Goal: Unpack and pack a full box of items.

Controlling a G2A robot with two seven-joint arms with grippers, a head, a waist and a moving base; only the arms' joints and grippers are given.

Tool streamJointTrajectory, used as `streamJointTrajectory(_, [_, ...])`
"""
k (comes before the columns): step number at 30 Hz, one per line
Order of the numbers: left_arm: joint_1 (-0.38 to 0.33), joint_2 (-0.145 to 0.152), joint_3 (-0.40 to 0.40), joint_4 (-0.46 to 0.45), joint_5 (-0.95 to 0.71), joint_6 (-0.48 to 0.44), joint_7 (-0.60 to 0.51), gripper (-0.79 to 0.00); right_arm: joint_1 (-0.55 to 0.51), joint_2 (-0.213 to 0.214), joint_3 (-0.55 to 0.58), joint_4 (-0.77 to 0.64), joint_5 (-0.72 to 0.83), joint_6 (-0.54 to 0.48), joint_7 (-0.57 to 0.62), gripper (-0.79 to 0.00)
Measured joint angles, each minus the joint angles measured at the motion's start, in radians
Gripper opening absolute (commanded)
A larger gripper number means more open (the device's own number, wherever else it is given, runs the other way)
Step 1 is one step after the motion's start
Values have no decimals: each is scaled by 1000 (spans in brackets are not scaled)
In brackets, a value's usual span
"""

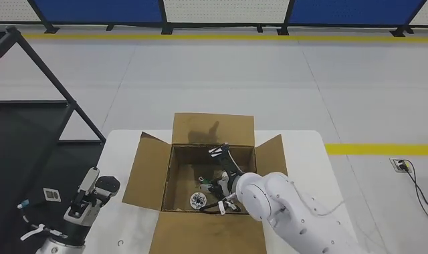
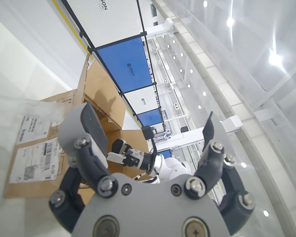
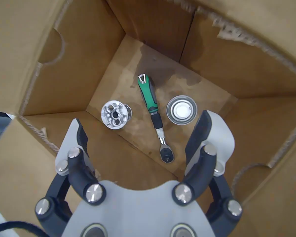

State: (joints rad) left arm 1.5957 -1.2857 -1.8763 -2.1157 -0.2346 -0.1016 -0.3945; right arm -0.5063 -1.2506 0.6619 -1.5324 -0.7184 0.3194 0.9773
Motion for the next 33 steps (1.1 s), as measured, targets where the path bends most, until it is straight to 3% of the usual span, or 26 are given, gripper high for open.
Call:
streamJointTrajectory(19, [0, 0, 0, 0, 0, 0, 0, 0, 39, -62, -35, 195, -56, 23, -8, 0])
streamJointTrajectory(21, [0, 0, 0, 0, 0, 0, 0, 0, 47, -71, -39, 218, -56, 17, -8, -86])
streamJointTrajectory(33, [0, 0, 0, 0, 0, 0, 0, 0, 60, -109, -39, 304, -51, -2, -26, -206])
